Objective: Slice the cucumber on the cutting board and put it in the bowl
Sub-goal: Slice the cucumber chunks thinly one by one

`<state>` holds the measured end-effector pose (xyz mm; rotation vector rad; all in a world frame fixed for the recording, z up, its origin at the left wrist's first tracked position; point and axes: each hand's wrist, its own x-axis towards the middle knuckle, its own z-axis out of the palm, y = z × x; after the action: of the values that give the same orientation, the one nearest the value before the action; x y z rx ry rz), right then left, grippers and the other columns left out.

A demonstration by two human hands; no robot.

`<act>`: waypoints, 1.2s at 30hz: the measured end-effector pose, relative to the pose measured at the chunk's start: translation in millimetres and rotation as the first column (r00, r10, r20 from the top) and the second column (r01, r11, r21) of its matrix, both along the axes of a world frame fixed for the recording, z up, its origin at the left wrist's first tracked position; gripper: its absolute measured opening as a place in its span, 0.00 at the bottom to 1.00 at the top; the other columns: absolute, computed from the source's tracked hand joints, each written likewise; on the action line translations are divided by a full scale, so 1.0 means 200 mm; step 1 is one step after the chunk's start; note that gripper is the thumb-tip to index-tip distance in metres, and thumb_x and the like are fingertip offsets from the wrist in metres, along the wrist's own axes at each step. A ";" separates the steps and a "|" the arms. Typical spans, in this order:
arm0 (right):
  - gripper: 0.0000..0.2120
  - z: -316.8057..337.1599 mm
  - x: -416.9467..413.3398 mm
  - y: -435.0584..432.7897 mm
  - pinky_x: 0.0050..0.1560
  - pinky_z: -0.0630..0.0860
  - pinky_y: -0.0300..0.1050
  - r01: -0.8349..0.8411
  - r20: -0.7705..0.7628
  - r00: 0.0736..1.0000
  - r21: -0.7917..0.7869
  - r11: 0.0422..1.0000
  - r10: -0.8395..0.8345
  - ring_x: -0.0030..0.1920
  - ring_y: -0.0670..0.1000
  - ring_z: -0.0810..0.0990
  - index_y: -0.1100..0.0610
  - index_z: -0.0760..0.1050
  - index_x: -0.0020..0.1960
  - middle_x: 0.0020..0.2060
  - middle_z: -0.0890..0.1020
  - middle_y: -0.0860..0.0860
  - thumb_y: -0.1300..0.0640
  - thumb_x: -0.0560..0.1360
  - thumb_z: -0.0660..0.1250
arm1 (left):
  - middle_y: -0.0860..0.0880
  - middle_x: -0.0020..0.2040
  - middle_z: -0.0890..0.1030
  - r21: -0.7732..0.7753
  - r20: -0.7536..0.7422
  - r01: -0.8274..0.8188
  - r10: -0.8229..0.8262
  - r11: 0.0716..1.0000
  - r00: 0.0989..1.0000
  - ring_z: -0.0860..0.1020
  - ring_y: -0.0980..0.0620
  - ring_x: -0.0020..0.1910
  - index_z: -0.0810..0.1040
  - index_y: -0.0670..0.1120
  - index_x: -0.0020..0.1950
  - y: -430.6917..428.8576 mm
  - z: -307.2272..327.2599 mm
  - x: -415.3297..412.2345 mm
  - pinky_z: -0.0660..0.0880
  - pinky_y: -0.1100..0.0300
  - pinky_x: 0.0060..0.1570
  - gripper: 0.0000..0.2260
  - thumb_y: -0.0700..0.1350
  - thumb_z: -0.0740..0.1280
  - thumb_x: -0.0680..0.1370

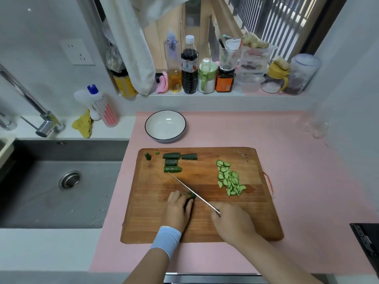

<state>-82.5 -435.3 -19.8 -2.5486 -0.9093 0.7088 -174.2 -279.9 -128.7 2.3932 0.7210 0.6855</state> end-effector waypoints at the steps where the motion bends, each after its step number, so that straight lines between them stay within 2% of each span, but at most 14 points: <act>1: 0.11 0.00 0.00 0.00 0.44 0.79 0.47 -0.001 -0.003 1.000 0.003 1.000 0.001 0.41 0.50 0.81 0.42 0.77 0.55 0.38 0.82 0.44 0.49 0.79 0.57 | 0.49 0.42 0.77 0.005 0.006 0.007 -0.007 1.000 1.000 0.73 0.50 0.43 0.82 0.43 0.46 0.00 0.00 0.01 0.71 0.62 0.49 0.02 0.40 0.70 0.75; 4: 0.13 -0.01 -0.01 0.01 0.45 0.80 0.48 -0.024 0.041 0.999 -0.001 1.000 0.024 0.43 0.51 0.82 0.39 0.76 0.60 0.41 0.83 0.45 0.47 0.80 0.56 | 0.48 0.41 0.77 0.011 0.026 0.017 -0.017 1.000 1.000 0.73 0.49 0.42 0.82 0.42 0.46 0.00 0.00 0.02 0.72 0.61 0.47 0.07 0.43 0.65 0.76; 6: 0.16 -0.02 -0.02 0.00 0.46 0.79 0.47 -0.046 0.100 0.994 0.000 0.999 0.045 0.46 0.52 0.82 0.38 0.74 0.66 0.44 0.84 0.46 0.46 0.81 0.56 | 0.48 0.41 0.78 0.017 0.032 0.012 -0.012 1.000 0.999 0.72 0.49 0.42 0.81 0.42 0.46 0.00 0.00 0.02 0.71 0.62 0.47 0.04 0.40 0.67 0.75; 8: 0.18 -0.02 -0.03 -0.01 0.46 0.77 0.46 -0.067 0.142 0.988 0.003 0.998 0.066 0.47 0.51 0.82 0.37 0.72 0.70 0.46 0.85 0.46 0.46 0.82 0.55 | 0.47 0.43 0.79 0.006 0.027 0.004 -0.004 1.000 1.000 0.73 0.48 0.43 0.82 0.42 0.48 0.00 0.00 0.02 0.70 0.64 0.49 0.06 0.35 0.71 0.72; 11: 0.18 -0.01 -0.05 -0.02 0.44 0.75 0.45 -0.100 0.167 0.981 -0.001 0.995 0.099 0.46 0.50 0.82 0.38 0.71 0.71 0.45 0.84 0.46 0.46 0.82 0.54 | 0.48 0.46 0.80 -0.002 0.022 0.008 -0.007 1.000 1.000 0.74 0.48 0.44 0.82 0.42 0.49 -0.01 0.00 0.02 0.69 0.66 0.51 0.08 0.34 0.72 0.71; 18: 0.19 0.00 -0.04 -0.05 0.46 0.77 0.46 -0.083 0.133 0.987 -0.026 0.996 0.086 0.48 0.51 0.82 0.38 0.71 0.71 0.47 0.84 0.47 0.47 0.82 0.55 | 0.49 0.44 0.79 0.005 0.034 0.001 -0.001 1.000 0.999 0.74 0.49 0.43 0.81 0.43 0.47 -0.01 0.00 0.02 0.68 0.68 0.53 0.07 0.42 0.64 0.75; 24: 0.15 0.01 -0.01 -0.05 0.43 0.74 0.44 -0.083 0.068 0.994 -0.017 0.996 0.084 0.45 0.51 0.81 0.40 0.74 0.64 0.44 0.84 0.46 0.48 0.81 0.55 | 0.49 0.41 0.77 0.023 0.057 0.002 -0.003 1.000 0.998 0.73 0.50 0.42 0.80 0.43 0.43 0.00 0.00 0.02 0.69 0.67 0.49 0.01 0.39 0.68 0.74; 26: 0.12 0.01 0.01 -0.04 0.41 0.73 0.45 -0.089 0.034 0.995 -0.022 0.996 0.090 0.43 0.52 0.81 0.42 0.76 0.58 0.41 0.83 0.46 0.49 0.81 0.55 | 0.49 0.40 0.77 0.020 0.054 0.002 -0.003 1.000 0.999 0.73 0.51 0.41 0.80 0.43 0.42 0.00 -0.01 0.03 0.69 0.67 0.48 0.03 0.36 0.71 0.72; 28: 0.12 0.00 0.02 -0.02 0.39 0.71 0.43 -0.083 -0.008 0.997 -0.025 0.996 0.082 0.40 0.51 0.79 0.43 0.77 0.57 0.39 0.82 0.45 0.50 0.81 0.55 | 0.50 0.40 0.77 0.012 0.053 0.011 -0.012 1.000 0.999 0.73 0.51 0.41 0.80 0.43 0.42 0.01 -0.01 0.03 0.68 0.69 0.49 0.05 0.35 0.73 0.71; 30: 0.12 0.00 0.04 0.01 0.38 0.71 0.43 -0.082 -0.055 0.995 -0.026 0.996 0.081 0.38 0.50 0.78 0.41 0.77 0.56 0.37 0.80 0.44 0.51 0.81 0.55 | 0.50 0.41 0.78 -0.002 0.056 0.017 -0.017 1.000 0.998 0.73 0.52 0.42 0.80 0.43 0.43 0.01 -0.01 0.03 0.67 0.71 0.51 0.06 0.34 0.74 0.71; 34: 0.11 -0.02 0.07 0.07 0.39 0.75 0.46 -0.078 -0.086 0.993 -0.025 0.997 0.076 0.39 0.51 0.80 0.44 0.73 0.42 0.34 0.80 0.46 0.52 0.81 0.56 | 0.51 0.42 0.78 -0.009 0.059 0.023 -0.022 1.000 0.998 0.74 0.52 0.43 0.81 0.44 0.43 0.01 -0.02 0.02 0.70 0.69 0.50 0.05 0.35 0.73 0.71; 36: 0.12 -0.03 0.08 0.08 0.38 0.74 0.46 -0.084 -0.082 0.993 -0.013 0.996 0.083 0.39 0.51 0.80 0.44 0.74 0.42 0.34 0.80 0.47 0.52 0.81 0.56 | 0.52 0.42 0.79 -0.009 0.062 0.024 -0.023 1.000 0.998 0.74 0.52 0.43 0.81 0.44 0.43 0.00 -0.01 0.02 0.70 0.69 0.50 0.03 0.37 0.72 0.72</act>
<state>-67.4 -418.6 -25.4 -2.4885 -0.9917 0.8416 -169.9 -279.0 -131.1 2.3568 0.6678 0.7412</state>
